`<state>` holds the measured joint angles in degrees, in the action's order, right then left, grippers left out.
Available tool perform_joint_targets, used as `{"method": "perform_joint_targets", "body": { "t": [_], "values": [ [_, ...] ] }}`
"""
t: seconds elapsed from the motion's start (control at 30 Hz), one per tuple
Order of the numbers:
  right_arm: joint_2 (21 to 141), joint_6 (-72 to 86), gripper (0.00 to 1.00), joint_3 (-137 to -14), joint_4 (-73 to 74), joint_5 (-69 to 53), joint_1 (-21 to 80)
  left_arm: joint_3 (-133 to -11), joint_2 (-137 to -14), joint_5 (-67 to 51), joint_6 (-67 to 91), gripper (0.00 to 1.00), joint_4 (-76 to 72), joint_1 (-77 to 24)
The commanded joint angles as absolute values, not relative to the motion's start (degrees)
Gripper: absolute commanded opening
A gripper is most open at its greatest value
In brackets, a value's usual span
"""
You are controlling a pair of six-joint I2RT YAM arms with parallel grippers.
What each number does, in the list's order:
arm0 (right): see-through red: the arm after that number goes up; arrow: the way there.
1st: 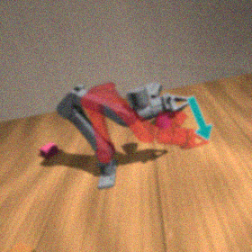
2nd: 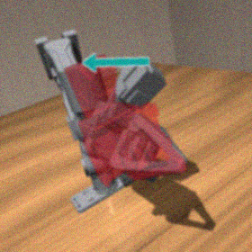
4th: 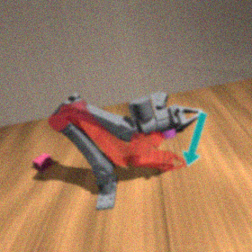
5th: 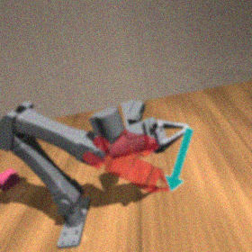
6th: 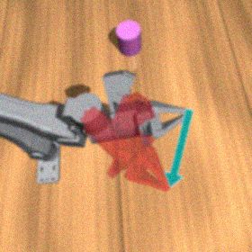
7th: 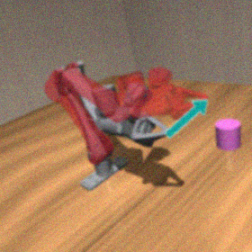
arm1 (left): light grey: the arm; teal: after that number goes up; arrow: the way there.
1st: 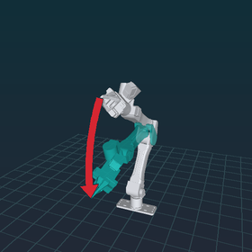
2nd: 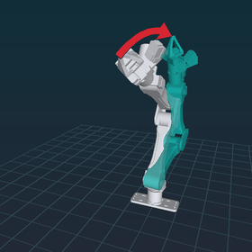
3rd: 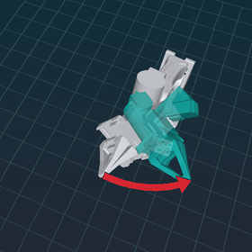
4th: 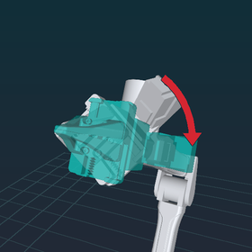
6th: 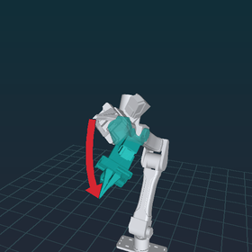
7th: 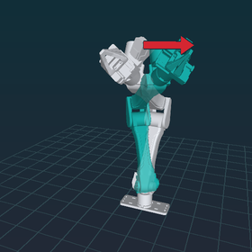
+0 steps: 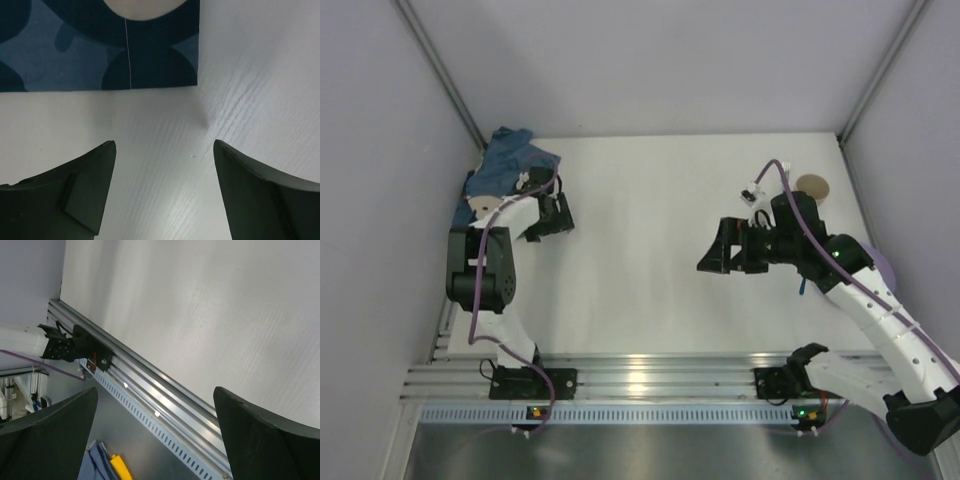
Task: Set the dinner table for one person
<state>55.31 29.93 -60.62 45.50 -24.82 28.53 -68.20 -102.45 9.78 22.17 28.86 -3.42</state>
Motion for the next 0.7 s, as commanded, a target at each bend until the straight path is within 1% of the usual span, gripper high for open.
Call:
{"method": "perform_joint_targets", "body": {
  "t": [0.0,0.17,0.3,0.4,0.43,0.53,0.57,0.6,0.63,0.67],
  "values": [
    [57.04,29.18,1.00,-64.07,47.37,-22.50,27.86,-73.73,-106.16,14.23,19.52,0.84,27.16,-3.16],
    [60.63,29.36,1.00,-65.30,47.02,-21.89,27.69,-79.45,-112.22,18.36,17.06,0.83,29.08,-3.16],
    [63.19,29.88,1.00,-65.83,46.06,-21.88,27.69,-81.56,-115.83,18.37,14.42,0.82,29.53,-3.16],
    [65.12,29.79,1.00,-66.62,45.62,-21.88,27.69,-81.91,-118.12,18.28,14.24,0.77,29.79,-2.99],
    [65.65,29.88,1.00,-66.80,45.53,-21.88,27.69,-82.00,-119.00,17.76,14.24,0.69,29.88,-2.90],
    [67.32,29.62,1.00,-67.59,45.44,-21.88,27.69,-82.27,-120.14,16.44,14.68,0.52,30.23,-2.46],
    [67.93,29.53,1.00,-67.85,45.35,-21.88,27.77,-82.44,-120.76,15.74,14.76,0.41,30.50,-2.20],
    [68.20,29.44,1.00,-68.03,45.35,-21.88,27.69,-82.62,-121.02,15.04,14.77,0.36,30.67,-2.02],
    [68.46,29.27,1.00,-68.11,45.35,-21.88,27.69,-82.79,-121.29,14.42,14.77,0.29,30.93,-1.85],
    [68.90,29.27,1.00,-68.29,45.44,-21.88,27.69,-83.05,-121.72,13.54,14.85,0.25,31.29,-1.50]
  ]
}}
